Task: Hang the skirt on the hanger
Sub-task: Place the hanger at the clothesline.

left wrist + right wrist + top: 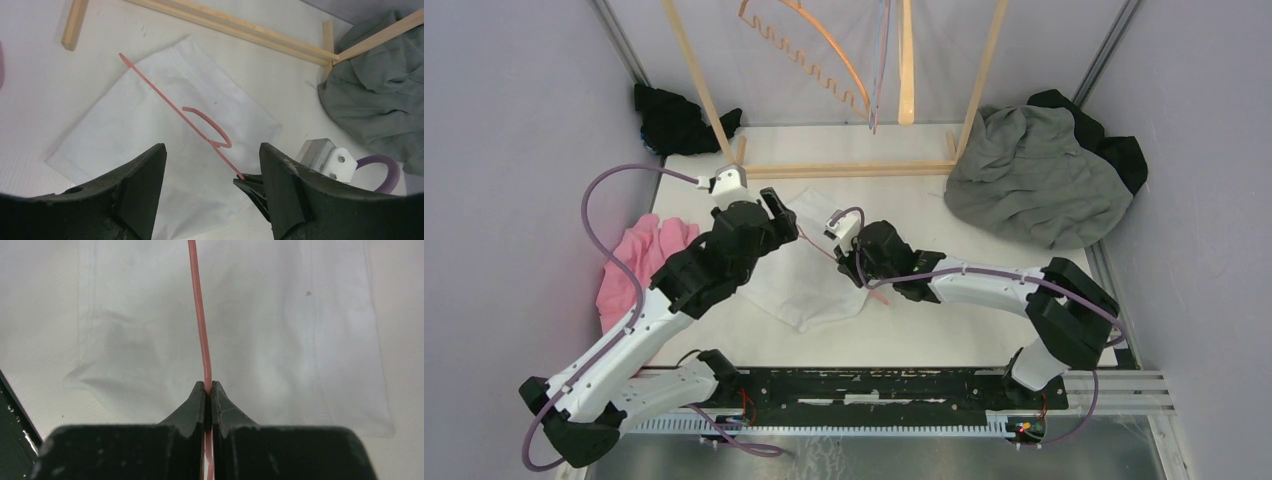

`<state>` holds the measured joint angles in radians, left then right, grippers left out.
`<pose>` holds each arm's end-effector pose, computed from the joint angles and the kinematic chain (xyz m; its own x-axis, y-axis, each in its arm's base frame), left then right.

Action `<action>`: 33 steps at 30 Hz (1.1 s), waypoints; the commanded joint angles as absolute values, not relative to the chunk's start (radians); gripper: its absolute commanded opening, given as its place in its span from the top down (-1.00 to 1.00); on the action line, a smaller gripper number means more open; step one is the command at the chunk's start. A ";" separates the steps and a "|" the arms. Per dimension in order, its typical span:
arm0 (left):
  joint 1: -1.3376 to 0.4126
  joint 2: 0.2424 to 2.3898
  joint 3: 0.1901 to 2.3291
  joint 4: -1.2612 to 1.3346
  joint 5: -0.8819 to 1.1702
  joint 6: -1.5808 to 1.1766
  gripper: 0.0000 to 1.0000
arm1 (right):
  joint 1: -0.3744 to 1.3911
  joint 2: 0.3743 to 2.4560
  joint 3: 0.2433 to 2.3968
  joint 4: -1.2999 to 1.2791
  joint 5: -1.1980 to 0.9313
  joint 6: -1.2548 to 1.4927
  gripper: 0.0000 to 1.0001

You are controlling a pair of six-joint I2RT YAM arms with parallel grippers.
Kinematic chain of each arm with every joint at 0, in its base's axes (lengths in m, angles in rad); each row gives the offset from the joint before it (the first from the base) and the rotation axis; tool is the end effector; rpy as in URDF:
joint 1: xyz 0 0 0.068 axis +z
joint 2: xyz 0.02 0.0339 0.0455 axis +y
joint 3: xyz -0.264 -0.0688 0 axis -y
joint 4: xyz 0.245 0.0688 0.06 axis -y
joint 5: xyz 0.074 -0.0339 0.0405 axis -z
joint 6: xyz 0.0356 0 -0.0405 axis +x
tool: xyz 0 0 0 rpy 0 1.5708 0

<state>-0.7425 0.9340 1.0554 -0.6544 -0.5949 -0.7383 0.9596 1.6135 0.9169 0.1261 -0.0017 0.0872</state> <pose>0.1521 -0.1125 0.3624 -0.4144 -0.3762 -0.8287 -0.1008 0.9239 -0.3691 0.2008 0.2866 0.2069 -0.3801 -0.3907 -0.8384 -0.7897 0.6090 0.0742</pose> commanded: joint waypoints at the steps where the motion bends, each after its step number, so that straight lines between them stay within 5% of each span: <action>1: -0.741 0.907 1.094 -0.676 -0.643 -0.698 -0.51 | 0.953 1.502 0.989 0.094 0.021 0.054 0.97; 33: -0.741 0.809 1.101 -0.718 -0.677 -0.686 -0.50 | 0.925 1.064 1.274 -0.390 0.121 0.138 0.98</action>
